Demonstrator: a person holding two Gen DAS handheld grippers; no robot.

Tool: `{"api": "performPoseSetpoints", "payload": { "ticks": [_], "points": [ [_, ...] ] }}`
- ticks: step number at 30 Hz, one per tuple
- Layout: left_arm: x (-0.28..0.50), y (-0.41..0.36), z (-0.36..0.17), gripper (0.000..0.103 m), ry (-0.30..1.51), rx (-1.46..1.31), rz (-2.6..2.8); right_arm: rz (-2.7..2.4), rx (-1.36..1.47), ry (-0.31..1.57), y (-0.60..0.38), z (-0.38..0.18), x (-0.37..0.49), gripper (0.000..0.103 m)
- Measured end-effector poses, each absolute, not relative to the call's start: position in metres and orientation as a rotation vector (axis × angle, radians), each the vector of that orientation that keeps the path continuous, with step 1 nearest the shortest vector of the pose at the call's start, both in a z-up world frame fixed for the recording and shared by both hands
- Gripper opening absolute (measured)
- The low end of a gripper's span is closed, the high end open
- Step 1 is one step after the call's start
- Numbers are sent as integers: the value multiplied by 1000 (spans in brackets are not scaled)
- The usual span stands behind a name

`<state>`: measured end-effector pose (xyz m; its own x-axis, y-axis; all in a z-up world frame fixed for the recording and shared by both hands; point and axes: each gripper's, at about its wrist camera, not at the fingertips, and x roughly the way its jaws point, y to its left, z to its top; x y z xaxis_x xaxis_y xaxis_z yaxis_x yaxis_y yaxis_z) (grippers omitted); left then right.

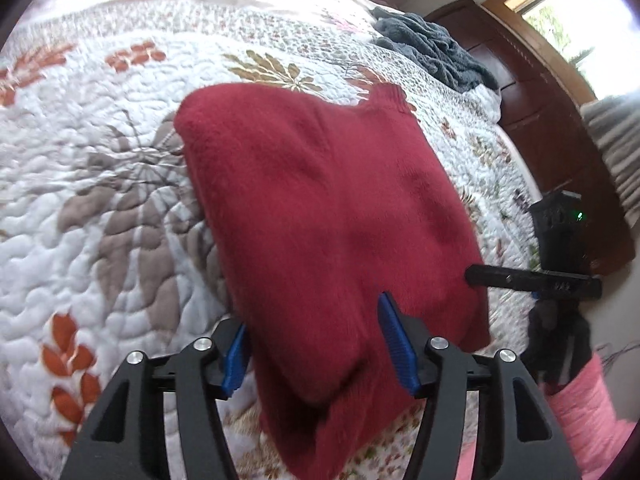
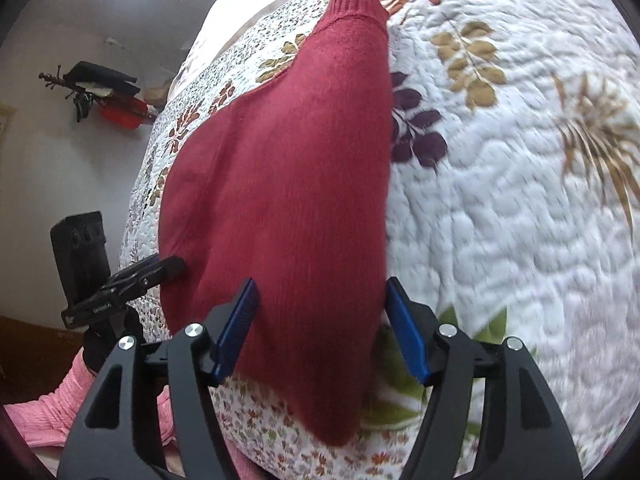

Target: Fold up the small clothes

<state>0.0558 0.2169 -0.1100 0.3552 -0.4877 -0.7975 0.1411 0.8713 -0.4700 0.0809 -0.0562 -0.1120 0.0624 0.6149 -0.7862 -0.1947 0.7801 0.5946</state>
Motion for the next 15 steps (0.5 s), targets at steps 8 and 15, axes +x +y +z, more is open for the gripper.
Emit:
{"api": "performPoseSetpoints", "payload": {
  "ticks": [8, 15],
  "points": [
    [16, 209, -108, 61, 1122, -262, -361, 641, 349, 1435, -57, -126, 56, 34],
    [7, 209, -130, 54, 1195, -216, -311, 637, 334, 1395, -64, -118, 45, 21]
  ]
}}
